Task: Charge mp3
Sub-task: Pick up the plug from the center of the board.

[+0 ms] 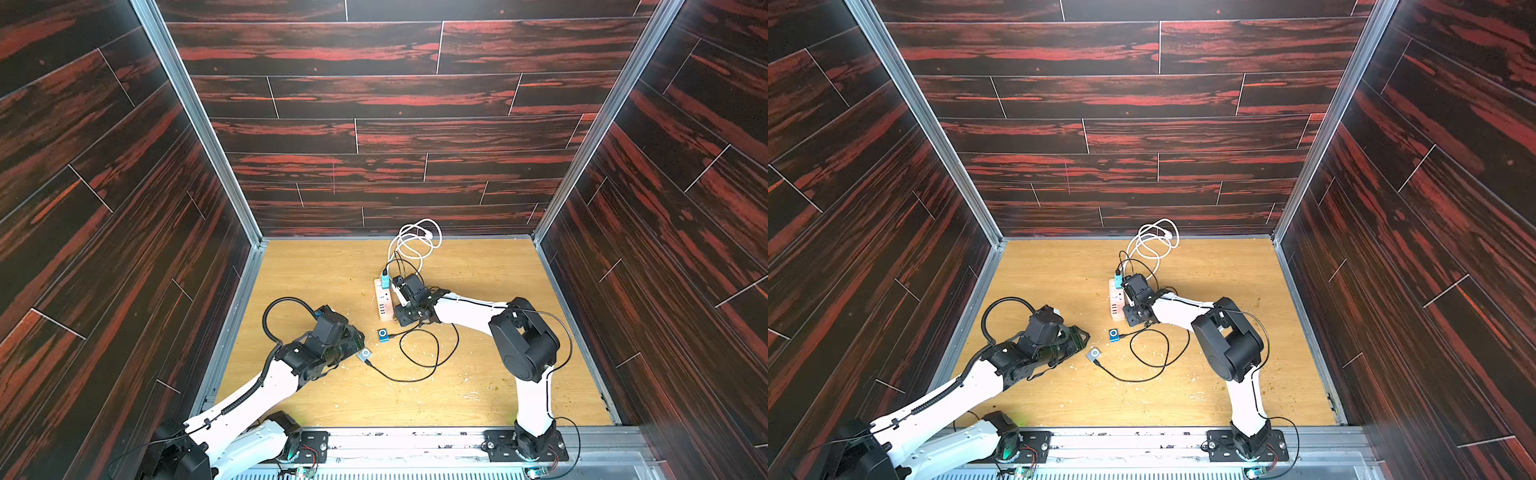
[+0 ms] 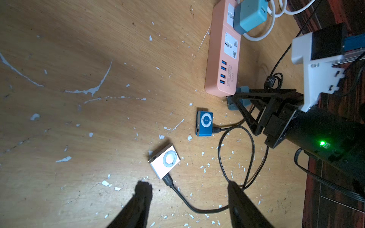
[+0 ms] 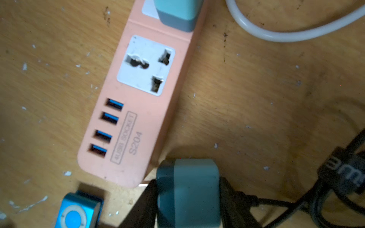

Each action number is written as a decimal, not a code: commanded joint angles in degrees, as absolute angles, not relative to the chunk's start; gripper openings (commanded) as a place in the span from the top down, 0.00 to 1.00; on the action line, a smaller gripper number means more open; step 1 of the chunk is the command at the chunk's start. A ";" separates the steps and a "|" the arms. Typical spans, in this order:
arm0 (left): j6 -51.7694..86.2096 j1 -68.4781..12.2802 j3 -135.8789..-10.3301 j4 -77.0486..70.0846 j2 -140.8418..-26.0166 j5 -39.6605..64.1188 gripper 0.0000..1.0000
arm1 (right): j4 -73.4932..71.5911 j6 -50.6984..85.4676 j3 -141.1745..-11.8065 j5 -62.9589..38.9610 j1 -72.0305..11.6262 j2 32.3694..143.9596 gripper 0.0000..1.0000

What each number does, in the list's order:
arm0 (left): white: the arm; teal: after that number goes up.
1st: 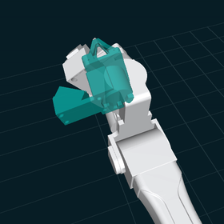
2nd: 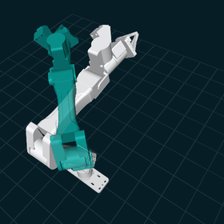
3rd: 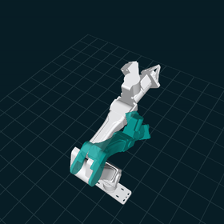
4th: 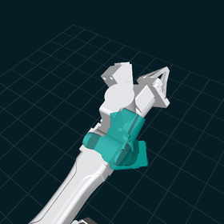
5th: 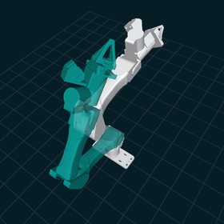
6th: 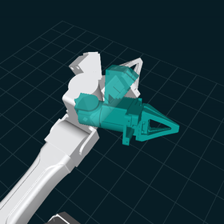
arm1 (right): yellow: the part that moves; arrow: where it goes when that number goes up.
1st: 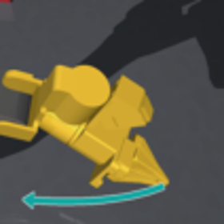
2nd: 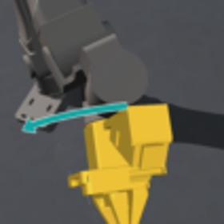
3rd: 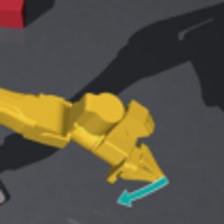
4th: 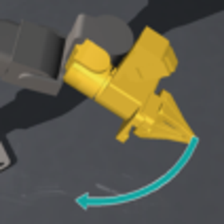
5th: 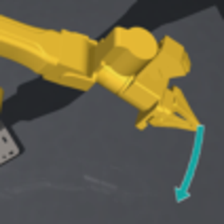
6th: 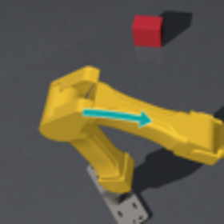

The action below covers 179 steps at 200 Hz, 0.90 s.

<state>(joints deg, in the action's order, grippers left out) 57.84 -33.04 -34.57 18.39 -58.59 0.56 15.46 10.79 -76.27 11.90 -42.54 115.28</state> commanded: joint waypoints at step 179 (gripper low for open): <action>70.72 -32.70 -33.22 -10.59 -72.00 12.61 0.36 | 11.61 6.80 -64.96 -9.87 -46.81 95.12 0.87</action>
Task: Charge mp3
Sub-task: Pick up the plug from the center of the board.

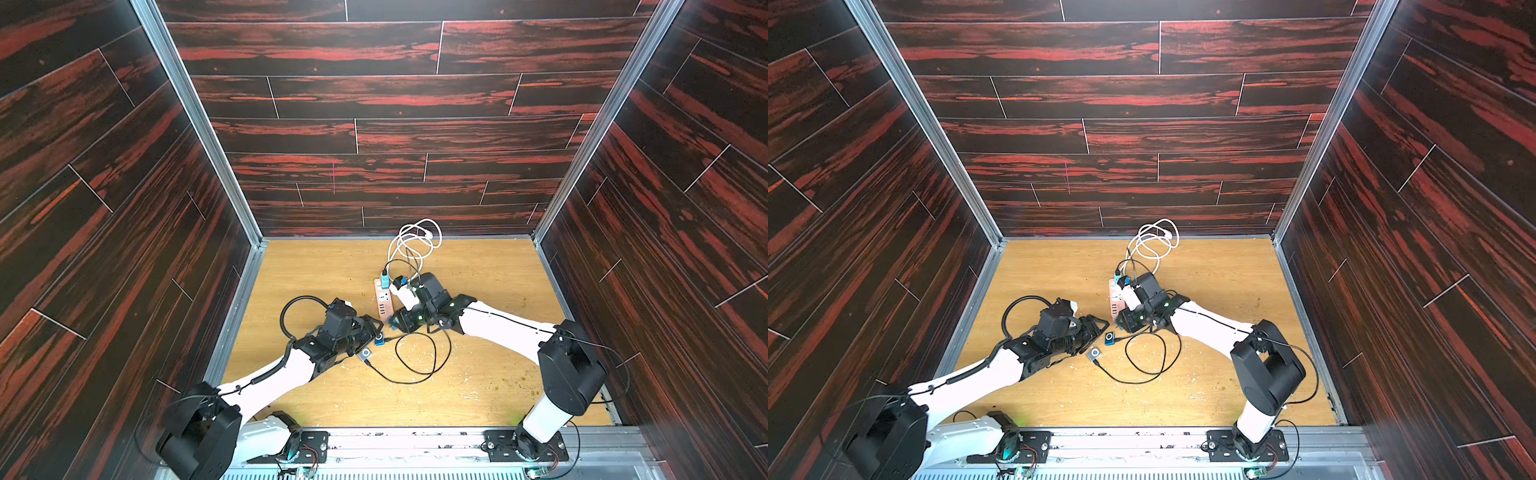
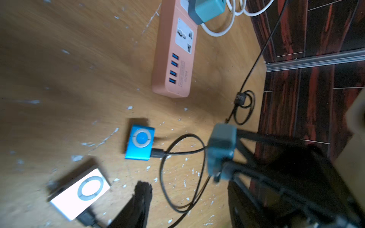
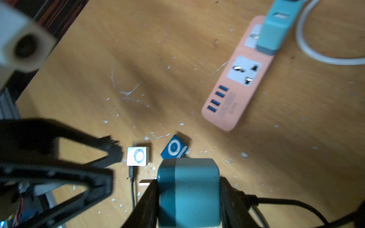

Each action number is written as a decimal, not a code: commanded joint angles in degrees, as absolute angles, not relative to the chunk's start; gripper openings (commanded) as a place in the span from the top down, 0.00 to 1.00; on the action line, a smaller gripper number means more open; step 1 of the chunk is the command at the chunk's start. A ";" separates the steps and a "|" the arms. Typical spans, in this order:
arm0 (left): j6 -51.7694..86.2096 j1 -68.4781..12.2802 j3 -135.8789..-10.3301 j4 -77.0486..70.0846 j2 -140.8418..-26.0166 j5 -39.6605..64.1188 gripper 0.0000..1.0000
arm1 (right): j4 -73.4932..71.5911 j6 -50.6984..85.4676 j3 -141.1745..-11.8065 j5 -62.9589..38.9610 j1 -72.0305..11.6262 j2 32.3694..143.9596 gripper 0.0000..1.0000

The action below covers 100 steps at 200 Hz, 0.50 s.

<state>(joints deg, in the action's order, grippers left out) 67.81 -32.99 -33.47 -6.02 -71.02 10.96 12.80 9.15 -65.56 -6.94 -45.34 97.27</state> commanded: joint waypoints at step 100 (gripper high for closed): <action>75.83 -32.52 -31.58 -18.09 -77.66 17.75 0.39 | 8.31 6.62 -62.42 -9.13 -47.73 92.67 0.89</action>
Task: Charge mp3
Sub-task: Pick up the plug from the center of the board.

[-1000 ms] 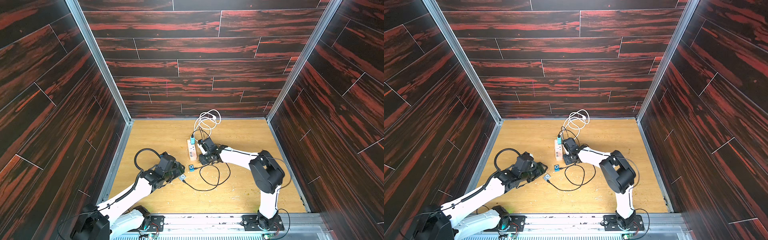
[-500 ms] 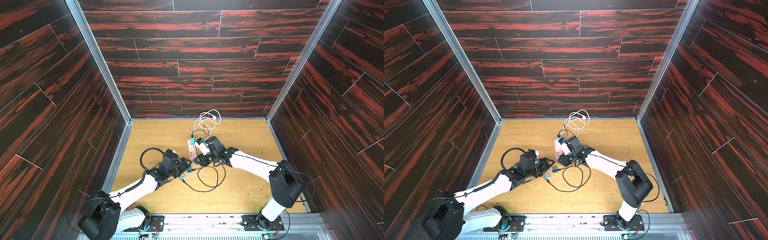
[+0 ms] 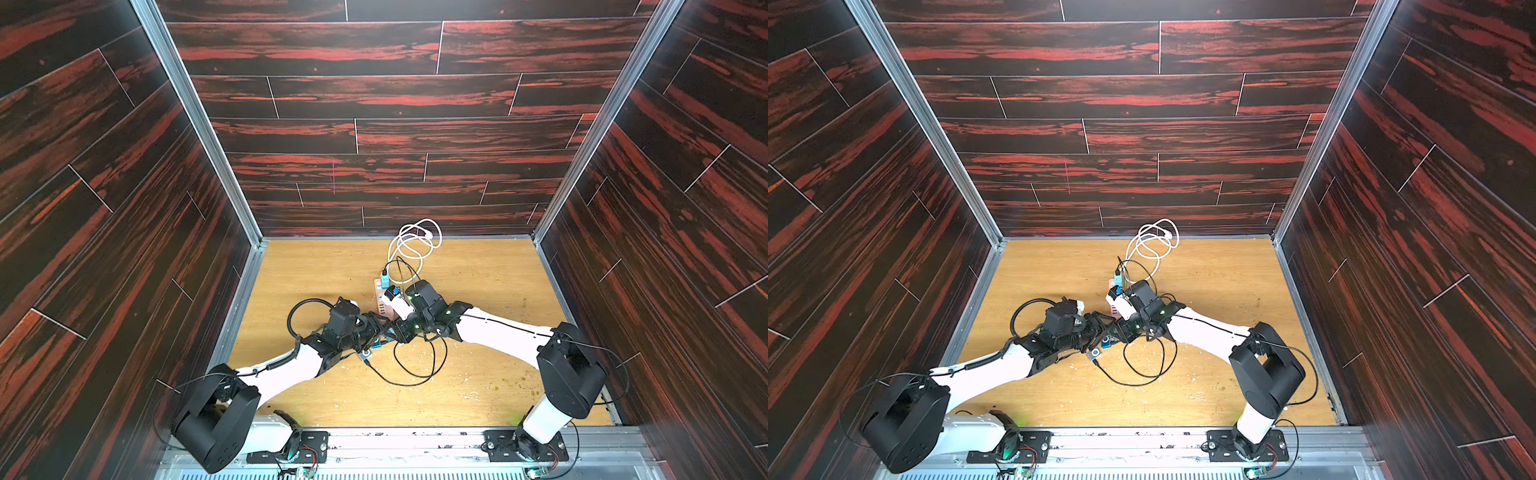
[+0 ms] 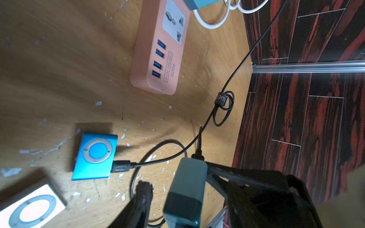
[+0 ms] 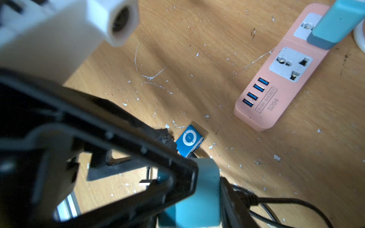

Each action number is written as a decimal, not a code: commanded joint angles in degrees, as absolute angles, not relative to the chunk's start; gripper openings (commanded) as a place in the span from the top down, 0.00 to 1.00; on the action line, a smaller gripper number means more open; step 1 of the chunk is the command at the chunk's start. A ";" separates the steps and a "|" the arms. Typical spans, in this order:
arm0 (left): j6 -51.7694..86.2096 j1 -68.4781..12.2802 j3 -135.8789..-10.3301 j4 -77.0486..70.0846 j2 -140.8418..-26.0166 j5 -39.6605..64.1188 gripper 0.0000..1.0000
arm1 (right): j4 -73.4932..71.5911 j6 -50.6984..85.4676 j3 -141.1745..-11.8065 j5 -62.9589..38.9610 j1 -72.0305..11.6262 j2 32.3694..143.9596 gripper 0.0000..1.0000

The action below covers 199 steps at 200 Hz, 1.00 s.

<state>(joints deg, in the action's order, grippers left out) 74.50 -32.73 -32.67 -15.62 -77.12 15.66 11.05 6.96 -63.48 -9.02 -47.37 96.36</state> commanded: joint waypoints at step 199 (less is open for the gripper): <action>85.14 -31.99 -25.93 -34.29 -81.09 23.57 0.72 | 4.63 8.79 -61.33 -12.51 -48.02 92.41 0.90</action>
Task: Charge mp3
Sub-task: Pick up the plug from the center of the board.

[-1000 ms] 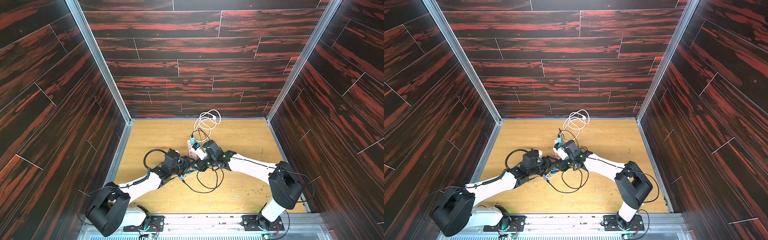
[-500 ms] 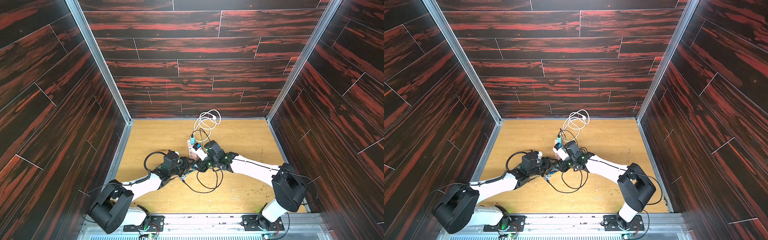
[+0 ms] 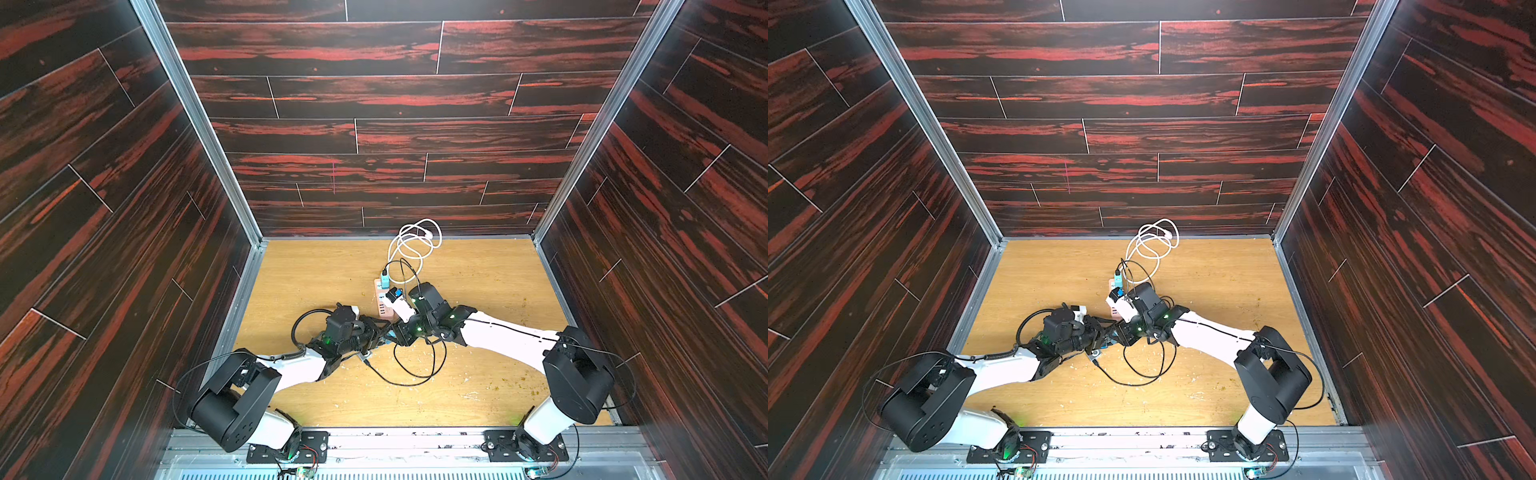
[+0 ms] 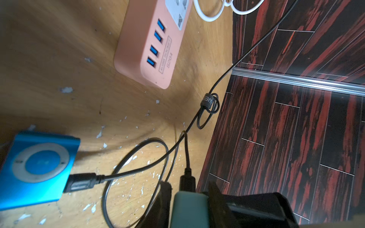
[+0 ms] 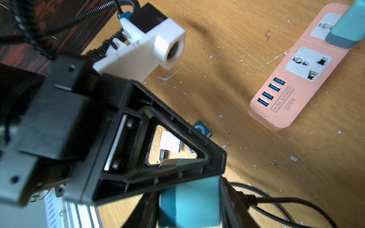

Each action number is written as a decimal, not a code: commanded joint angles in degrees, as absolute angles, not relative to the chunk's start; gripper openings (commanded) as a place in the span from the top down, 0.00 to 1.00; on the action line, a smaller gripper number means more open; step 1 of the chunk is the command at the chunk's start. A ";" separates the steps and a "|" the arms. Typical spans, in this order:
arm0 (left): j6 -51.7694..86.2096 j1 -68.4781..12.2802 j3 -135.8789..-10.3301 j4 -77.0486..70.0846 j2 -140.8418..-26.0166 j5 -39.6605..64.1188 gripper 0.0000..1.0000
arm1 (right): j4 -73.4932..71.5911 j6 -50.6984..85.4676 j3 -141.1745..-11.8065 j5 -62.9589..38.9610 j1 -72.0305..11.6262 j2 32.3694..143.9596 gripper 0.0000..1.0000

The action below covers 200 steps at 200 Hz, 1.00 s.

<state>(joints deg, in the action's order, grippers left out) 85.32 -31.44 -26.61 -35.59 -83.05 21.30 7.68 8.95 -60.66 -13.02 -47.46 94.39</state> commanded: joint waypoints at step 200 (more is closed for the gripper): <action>81.23 -31.96 -15.97 -43.44 -64.18 3.07 1.00 | -15.28 28.28 -46.28 -29.88 -43.04 77.13 0.36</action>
<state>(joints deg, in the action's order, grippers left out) 82.89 -31.83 -17.15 -36.14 -67.72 9.82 -3.62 17.85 -51.00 -19.75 -44.03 77.67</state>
